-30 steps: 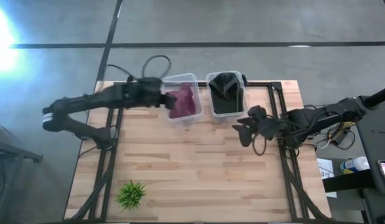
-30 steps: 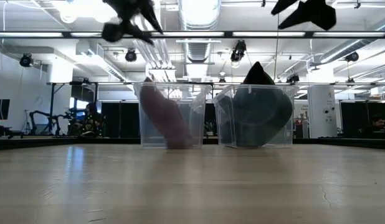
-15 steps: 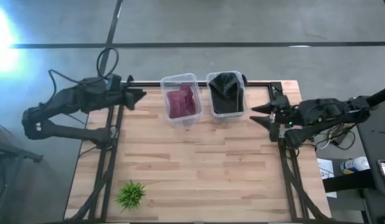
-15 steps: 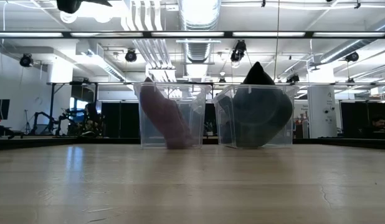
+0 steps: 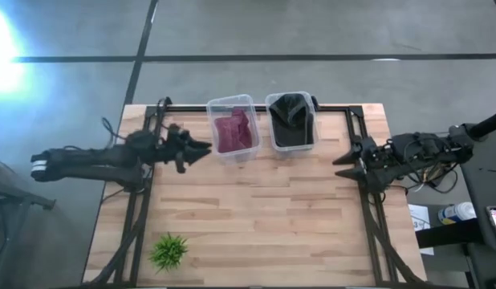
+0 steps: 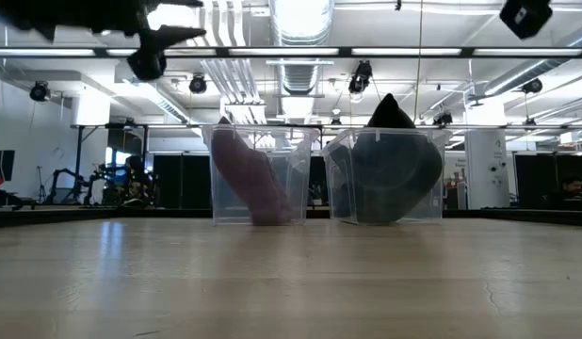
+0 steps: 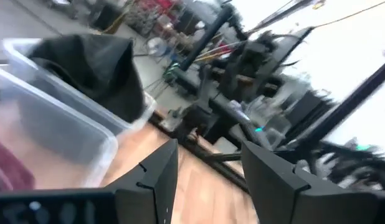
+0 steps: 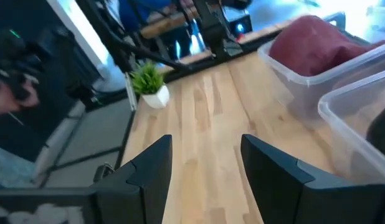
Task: Pick & Place hat
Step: Return to Home Position
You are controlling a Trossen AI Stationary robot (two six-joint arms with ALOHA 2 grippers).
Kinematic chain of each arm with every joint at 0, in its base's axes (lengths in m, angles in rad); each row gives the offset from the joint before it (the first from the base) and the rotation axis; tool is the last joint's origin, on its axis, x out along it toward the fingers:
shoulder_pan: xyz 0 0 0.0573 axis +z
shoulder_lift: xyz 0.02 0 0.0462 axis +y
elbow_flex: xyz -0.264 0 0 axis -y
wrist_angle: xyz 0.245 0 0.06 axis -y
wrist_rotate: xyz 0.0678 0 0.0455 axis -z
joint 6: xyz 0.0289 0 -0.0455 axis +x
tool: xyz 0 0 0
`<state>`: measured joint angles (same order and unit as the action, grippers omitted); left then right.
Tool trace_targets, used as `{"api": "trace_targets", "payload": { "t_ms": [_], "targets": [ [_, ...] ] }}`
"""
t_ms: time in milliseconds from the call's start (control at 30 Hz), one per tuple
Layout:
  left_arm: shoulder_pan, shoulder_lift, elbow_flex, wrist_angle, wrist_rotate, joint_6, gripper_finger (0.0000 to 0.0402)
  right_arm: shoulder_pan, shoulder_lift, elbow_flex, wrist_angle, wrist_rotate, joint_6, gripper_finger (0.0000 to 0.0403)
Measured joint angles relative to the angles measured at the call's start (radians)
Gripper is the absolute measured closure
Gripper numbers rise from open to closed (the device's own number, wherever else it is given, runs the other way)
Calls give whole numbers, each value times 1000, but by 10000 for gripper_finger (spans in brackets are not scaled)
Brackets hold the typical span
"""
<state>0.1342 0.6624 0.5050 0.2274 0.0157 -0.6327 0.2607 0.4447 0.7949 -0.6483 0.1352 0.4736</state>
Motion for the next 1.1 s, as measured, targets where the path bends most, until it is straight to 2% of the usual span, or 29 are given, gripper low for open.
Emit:
{"api": "trace_targets", "payload": {
  "t_ms": [100, 233, 433, 533, 700, 1033, 1100],
  "targets": [
    [-1, -21, -154, 288, 67, -31, 232, 1, -107, -106, 70, -9, 20, 216],
    [-2, -38, -324, 559, 152, -65, 232, 1, -245, -229, 160, -5, 20, 216],
    [-1, -94, -488, 797, 178, -87, 232, 1, -396, -357, 145, -2, -34, 216],
    [-1, -125, -493, 803, 201, -17, 232, 1, -441, -414, 143, -3, -20, 216],
    [2, -155, -495, 804, 219, 94, 232, 0, -430, -487, 144, -4, -18, 216],
    [1, -156, -496, 777, 219, 34, 232, 1, -379, -639, 151, -5, -21, 216],
    [1, -156, -496, 775, 219, 31, 232, 1, -355, -635, 155, -5, -21, 216]
  ]
}}
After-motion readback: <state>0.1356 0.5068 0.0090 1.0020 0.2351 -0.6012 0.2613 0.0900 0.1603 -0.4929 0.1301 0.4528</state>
